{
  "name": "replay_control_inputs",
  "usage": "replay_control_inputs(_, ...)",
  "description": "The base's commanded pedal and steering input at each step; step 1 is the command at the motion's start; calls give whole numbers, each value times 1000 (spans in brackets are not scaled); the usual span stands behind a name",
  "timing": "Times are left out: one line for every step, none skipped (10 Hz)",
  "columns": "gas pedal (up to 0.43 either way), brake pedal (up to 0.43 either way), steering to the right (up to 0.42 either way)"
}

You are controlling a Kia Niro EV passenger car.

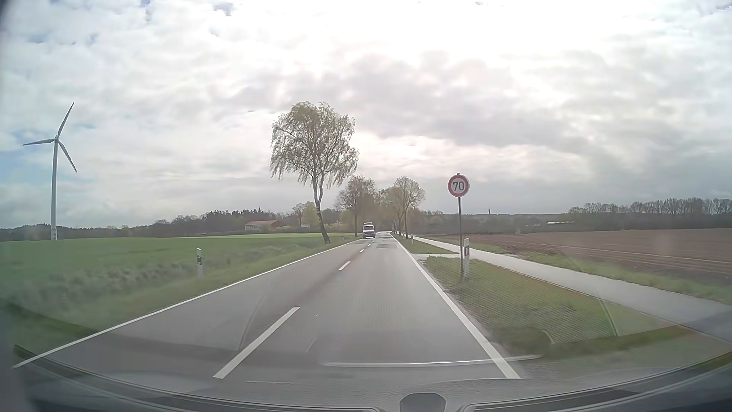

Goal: Follow the waypoints while adhering to traffic rules and regulations

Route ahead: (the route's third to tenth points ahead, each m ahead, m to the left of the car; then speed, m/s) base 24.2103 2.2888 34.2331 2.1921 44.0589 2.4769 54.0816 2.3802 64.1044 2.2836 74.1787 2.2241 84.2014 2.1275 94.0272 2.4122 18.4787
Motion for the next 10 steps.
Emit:
replay_control_inputs(118, 0, -1)
replay_control_inputs(118, 0, -1)
replay_control_inputs(118, 0, -1)
replay_control_inputs(118, 0, -1)
replay_control_inputs(118, 0, 0)
replay_control_inputs(118, 0, -1)
replay_control_inputs(138, 0, -1)
replay_control_inputs(138, 0, 0)
replay_control_inputs(138, 0, -1)
replay_control_inputs(138, 0, -1)
